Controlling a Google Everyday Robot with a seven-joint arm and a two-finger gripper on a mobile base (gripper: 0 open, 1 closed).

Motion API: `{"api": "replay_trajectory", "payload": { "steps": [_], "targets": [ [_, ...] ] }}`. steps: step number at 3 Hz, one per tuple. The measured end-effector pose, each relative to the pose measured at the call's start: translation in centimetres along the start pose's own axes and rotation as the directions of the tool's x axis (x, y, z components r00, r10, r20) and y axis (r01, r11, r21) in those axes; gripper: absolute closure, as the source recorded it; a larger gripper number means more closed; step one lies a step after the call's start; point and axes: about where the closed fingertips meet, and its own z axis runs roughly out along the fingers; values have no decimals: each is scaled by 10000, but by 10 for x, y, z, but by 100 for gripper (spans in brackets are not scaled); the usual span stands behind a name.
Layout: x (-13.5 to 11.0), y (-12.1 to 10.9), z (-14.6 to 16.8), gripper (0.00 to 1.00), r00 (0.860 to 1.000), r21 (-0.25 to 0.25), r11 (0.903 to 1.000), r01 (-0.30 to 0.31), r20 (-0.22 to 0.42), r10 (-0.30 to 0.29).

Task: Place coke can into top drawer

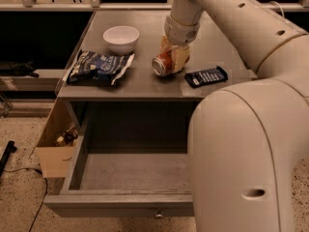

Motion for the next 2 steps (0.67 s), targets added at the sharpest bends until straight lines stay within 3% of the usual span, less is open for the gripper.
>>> {"api": "replay_trajectory", "payload": {
  "steps": [1, 2],
  "targets": [
    [1, 1, -12, 100, 9998, 247, 9995, -207, 28, 207],
    [6, 12, -46, 100, 9982, 891, 9944, -573, -150, 588]
  ]
}}
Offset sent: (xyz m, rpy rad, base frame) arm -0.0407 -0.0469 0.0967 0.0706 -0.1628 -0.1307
